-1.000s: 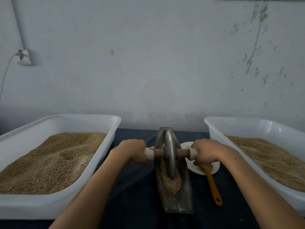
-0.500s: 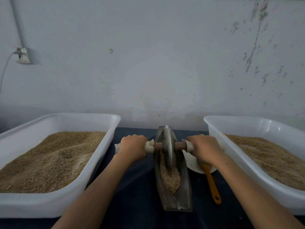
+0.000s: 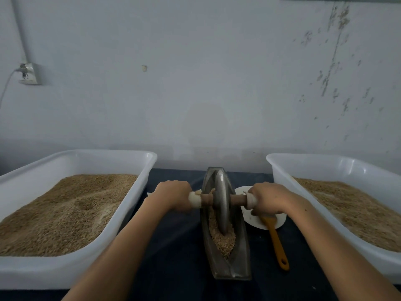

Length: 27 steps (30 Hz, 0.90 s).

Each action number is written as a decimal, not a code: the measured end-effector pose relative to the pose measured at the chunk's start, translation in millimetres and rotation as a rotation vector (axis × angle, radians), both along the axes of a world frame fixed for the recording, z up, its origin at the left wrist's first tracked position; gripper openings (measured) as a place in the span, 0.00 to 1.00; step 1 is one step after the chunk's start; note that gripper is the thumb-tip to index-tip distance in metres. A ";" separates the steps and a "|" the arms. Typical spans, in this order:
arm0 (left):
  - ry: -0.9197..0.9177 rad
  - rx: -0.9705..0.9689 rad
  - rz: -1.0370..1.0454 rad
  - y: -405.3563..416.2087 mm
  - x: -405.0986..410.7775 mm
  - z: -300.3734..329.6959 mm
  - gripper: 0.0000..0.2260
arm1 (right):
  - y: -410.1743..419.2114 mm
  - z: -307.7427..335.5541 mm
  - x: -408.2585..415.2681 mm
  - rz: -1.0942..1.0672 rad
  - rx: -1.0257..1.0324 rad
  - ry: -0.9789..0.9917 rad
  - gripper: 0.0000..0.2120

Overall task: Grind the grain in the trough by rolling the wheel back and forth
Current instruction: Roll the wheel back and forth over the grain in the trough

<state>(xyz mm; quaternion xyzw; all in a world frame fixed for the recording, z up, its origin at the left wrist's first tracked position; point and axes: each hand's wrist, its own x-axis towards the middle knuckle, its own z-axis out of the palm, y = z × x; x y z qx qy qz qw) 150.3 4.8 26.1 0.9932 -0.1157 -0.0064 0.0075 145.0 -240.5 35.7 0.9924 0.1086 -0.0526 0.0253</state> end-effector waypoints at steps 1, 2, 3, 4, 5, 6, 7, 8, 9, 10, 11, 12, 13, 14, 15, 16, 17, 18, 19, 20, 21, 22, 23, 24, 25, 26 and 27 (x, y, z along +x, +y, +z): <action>-0.044 -0.005 0.001 0.0 0.5 -2.2 0.12 | 1.1 -2.8 0.7 0.005 -0.004 -0.086 0.07; -0.092 -0.014 0.001 0.0 1.1 -5.2 0.10 | 2.0 -6.1 1.4 0.014 0.001 -0.191 0.06; -0.145 -0.021 0.001 0.6 1.6 -8.5 0.08 | 2.9 -9.6 2.0 0.025 0.012 -0.297 0.05; -0.199 -0.030 0.003 0.8 1.9 -11.8 0.06 | 3.6 -13.3 2.6 0.036 0.019 -0.391 0.06; -0.245 -0.042 0.008 1.4 2.8 -14.7 0.06 | 4.1 -16.6 3.5 0.048 0.018 -0.464 0.06; -0.272 -0.062 0.010 2.2 3.8 -17.3 0.06 | 4.6 -19.2 4.4 0.059 0.014 -0.514 0.07; -0.276 -0.080 0.013 3.1 4.7 -19.1 0.07 | 5.0 -20.9 5.4 0.066 0.012 -0.546 0.06; -0.262 -0.091 0.013 3.6 4.8 -19.8 0.07 | 5.2 -21.7 5.9 0.069 0.012 -0.563 0.06; -0.241 -0.087 0.012 3.9 4.7 -19.5 0.07 | 5.1 -21.5 6.2 0.067 0.016 -0.561 0.06; -0.222 -0.075 0.010 3.8 4.7 -19.0 0.06 | 4.6 -20.5 6.1 0.059 0.016 -0.541 0.07; -0.202 -0.060 0.008 3.6 5.0 -17.9 0.06 | 4.0 -18.8 5.7 0.051 0.013 -0.504 0.07; -0.176 -0.046 0.010 3.1 5.5 -16.1 0.07 | 3.6 -16.3 4.6 0.046 0.008 -0.448 0.07; -0.137 -0.033 0.015 2.8 5.5 -14.0 0.09 | 3.2 -13.3 3.4 0.044 -0.004 -0.375 0.05; -0.088 -0.019 0.022 2.5 5.3 -11.3 0.11 | 2.8 -10.0 2.4 0.040 -0.019 -0.287 0.03; -0.034 -0.007 0.026 2.4 5.0 -8.3 0.13 | 2.7 -6.2 1.1 0.032 -0.030 -0.197 0.03; 0.021 -0.001 0.027 2.5 4.9 -5.5 0.15 | 2.5 -2.2 -0.2 0.019 -0.032 -0.116 0.07; 0.071 -0.003 0.027 2.5 4.7 -3.1 0.16 | 1.8 1.3 -1.7 0.004 -0.022 -0.050 0.09; 0.109 -0.007 0.024 2.4 4.2 -1.5 0.16 | 0.8 4.0 -2.7 -0.005 -0.013 -0.001 0.10; 0.135 -0.009 0.020 2.2 3.7 -0.4 0.16 | 0.5 6.4 -4.1 -0.007 -0.006 0.031 0.11; 0.148 -0.013 0.017 2.0 3.1 0.0 0.15 | 0.4 7.8 -5.2 -0.007 -0.007 0.051 0.11; 0.148 -0.016 0.018 2.0 3.0 0.1 0.15 | 0.4 8.4 -5.6 -0.004 -0.010 0.055 0.11; 0.133 -0.018 0.020 2.4 3.1 -0.4 0.15 | 0.6 8.2 -5.8 -0.002 -0.012 0.049 0.10; 0.106 -0.017 0.022 2.9 3.3 -1.4 0.15 | 1.1 7.2 -5.4 0.000 -0.018 0.027 0.10; 0.069 -0.017 0.024 3.1 3.7 -3.0 0.14 | 1.8 5.2 -4.8 0.003 -0.025 -0.011 0.09; 0.022 -0.016 0.023 3.0 4.0 -4.9 0.13 | 2.8 2.8 -4.2 0.009 -0.027 -0.064 0.08; -0.034 -0.015 0.021 2.6 4.4 -7.3 0.12 | 3.6 -0.4 -3.7 0.016 -0.017 -0.137 0.06; -0.098 -0.013 0.021 1.8 4.7 -9.9 0.10 | 4.0 -3.5 -3.3 0.022 0.002 -0.217 0.03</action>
